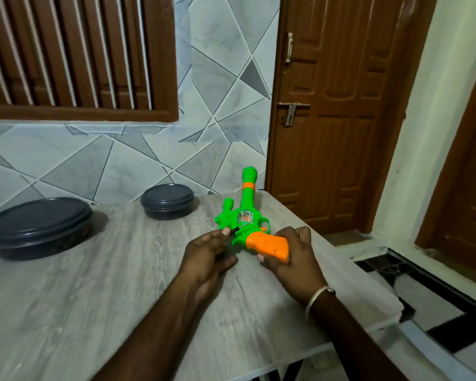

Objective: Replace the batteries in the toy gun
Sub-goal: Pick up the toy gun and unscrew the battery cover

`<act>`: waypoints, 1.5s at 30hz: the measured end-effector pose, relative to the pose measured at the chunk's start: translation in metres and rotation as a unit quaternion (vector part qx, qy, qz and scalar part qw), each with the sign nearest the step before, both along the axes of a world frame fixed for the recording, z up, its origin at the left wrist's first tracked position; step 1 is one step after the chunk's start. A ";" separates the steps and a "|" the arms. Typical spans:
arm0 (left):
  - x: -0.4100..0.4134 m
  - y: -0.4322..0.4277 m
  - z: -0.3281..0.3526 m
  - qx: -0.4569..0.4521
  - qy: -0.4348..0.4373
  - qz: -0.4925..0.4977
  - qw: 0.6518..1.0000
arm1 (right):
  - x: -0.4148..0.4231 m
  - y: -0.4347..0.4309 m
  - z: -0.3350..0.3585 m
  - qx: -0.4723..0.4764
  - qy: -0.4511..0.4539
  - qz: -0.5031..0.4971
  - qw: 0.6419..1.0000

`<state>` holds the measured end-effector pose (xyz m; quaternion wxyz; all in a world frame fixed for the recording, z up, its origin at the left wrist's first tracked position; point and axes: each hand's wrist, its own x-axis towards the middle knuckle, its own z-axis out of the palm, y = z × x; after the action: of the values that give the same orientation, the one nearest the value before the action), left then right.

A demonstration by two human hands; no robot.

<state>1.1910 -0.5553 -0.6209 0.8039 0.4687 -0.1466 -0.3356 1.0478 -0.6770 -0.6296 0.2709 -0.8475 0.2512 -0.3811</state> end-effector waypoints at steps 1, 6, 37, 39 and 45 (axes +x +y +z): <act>0.001 0.002 0.003 -0.013 0.012 -0.007 1.000 | 0.005 0.009 0.004 0.000 -0.016 -0.004 1.000; 0.010 0.015 0.015 -0.091 0.041 -0.040 0.994 | 0.031 0.049 0.017 -0.026 -0.039 0.014 0.999; 0.113 0.160 0.019 -0.077 -0.125 0.158 0.977 | 0.151 0.150 0.013 0.631 -0.100 0.392 0.662; 0.109 0.158 0.022 -0.049 -0.198 0.189 0.960 | 0.151 0.144 0.014 0.621 -0.133 0.369 0.678; 0.090 0.156 0.028 -0.017 -0.367 0.166 0.915 | 0.148 0.133 0.009 0.590 -0.175 0.331 0.715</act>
<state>1.2815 -0.3991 -0.5927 0.7459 0.5623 -0.3571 0.0008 1.1962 -0.5439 -0.6208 0.8639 -0.4629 0.0769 -0.1832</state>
